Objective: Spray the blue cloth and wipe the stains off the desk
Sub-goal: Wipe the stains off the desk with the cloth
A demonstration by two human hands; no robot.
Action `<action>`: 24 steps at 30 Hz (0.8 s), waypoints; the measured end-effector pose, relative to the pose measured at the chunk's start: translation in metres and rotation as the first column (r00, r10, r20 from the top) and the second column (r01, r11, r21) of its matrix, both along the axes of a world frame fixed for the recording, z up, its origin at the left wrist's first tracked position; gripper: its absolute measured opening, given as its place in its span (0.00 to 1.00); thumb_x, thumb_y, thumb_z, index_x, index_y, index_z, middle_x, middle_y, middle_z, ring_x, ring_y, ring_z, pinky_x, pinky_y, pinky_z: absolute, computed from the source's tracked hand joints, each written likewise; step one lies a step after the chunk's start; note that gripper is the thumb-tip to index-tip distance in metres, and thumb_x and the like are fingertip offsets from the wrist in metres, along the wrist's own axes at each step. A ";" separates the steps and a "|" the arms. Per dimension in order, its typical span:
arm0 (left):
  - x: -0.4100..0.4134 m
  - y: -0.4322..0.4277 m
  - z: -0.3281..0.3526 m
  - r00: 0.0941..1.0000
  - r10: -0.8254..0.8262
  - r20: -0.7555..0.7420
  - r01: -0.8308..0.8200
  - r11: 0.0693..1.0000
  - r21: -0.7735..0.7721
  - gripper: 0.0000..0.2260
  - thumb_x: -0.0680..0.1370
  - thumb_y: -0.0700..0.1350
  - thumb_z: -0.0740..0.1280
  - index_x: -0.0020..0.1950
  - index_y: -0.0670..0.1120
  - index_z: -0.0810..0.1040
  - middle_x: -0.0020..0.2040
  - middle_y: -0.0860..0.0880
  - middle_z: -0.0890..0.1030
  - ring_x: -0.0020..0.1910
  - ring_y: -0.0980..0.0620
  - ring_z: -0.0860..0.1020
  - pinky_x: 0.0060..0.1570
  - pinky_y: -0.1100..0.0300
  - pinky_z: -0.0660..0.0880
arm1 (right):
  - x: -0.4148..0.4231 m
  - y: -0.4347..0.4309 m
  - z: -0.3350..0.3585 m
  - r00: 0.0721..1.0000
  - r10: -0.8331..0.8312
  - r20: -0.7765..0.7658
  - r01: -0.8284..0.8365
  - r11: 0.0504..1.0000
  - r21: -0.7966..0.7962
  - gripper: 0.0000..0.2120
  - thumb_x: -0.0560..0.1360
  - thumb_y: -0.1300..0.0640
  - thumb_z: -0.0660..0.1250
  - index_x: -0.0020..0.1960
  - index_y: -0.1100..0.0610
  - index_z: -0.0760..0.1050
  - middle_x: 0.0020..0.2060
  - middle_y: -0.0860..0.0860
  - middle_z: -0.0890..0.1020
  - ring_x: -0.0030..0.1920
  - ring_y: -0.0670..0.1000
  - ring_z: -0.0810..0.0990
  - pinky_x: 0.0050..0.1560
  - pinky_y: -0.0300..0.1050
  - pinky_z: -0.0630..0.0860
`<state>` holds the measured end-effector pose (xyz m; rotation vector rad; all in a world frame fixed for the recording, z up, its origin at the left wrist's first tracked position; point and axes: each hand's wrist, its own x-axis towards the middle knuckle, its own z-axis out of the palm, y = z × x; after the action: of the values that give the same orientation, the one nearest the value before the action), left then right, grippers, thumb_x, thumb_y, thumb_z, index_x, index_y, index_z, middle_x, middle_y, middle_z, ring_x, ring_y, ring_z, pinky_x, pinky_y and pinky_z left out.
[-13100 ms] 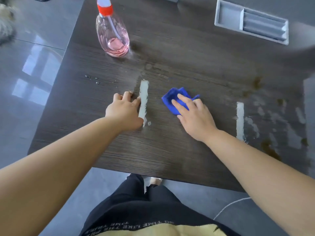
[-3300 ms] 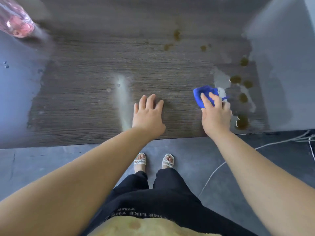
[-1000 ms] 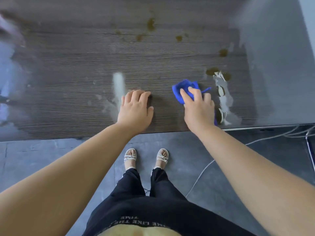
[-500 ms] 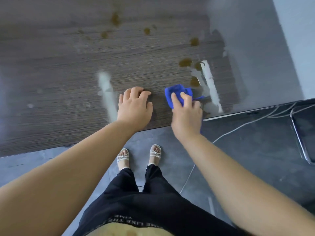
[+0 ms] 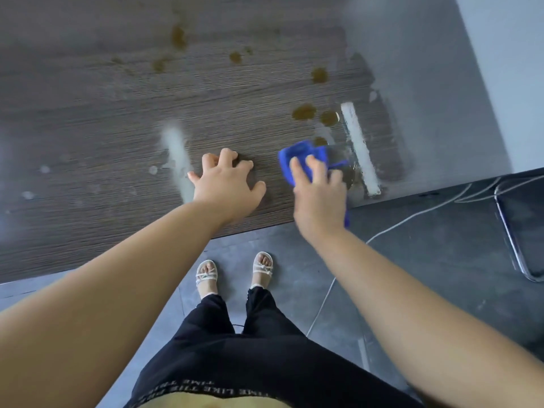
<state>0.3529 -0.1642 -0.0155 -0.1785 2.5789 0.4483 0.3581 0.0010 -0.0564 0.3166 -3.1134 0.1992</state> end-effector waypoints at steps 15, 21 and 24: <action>0.001 -0.007 0.002 0.988 -0.143 0.054 0.147 0.987 -0.063 0.42 0.64 0.62 0.72 0.73 0.54 0.58 0.70 0.49 0.57 0.66 0.42 0.57 0.62 0.34 0.64 | -0.016 -0.003 -0.005 0.992 0.126 -0.019 -0.127 0.991 -0.052 0.26 0.67 0.63 0.70 0.65 0.55 0.74 0.62 0.56 0.76 0.45 0.63 0.75 0.43 0.53 0.73; 0.001 -0.005 0.001 0.982 -0.170 0.085 0.178 0.978 -0.107 0.46 0.63 0.60 0.75 0.74 0.54 0.54 0.72 0.48 0.55 0.67 0.40 0.56 0.63 0.31 0.61 | -0.063 0.065 0.000 0.995 0.083 -0.052 -0.081 0.996 0.033 0.24 0.73 0.62 0.66 0.68 0.54 0.70 0.66 0.55 0.72 0.51 0.66 0.73 0.49 0.57 0.71; -0.001 -0.003 0.002 0.982 -0.165 0.091 0.175 0.978 -0.111 0.46 0.62 0.60 0.76 0.74 0.53 0.55 0.71 0.47 0.55 0.67 0.41 0.56 0.62 0.31 0.61 | -0.076 0.025 -0.001 0.968 -0.245 0.062 0.243 0.969 0.036 0.26 0.77 0.59 0.61 0.74 0.52 0.60 0.72 0.54 0.62 0.59 0.64 0.67 0.58 0.55 0.65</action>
<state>0.3514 -0.1676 -0.0134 -0.0158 2.5153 0.2200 0.2823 0.0261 -0.0572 -0.0768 -3.1836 0.1657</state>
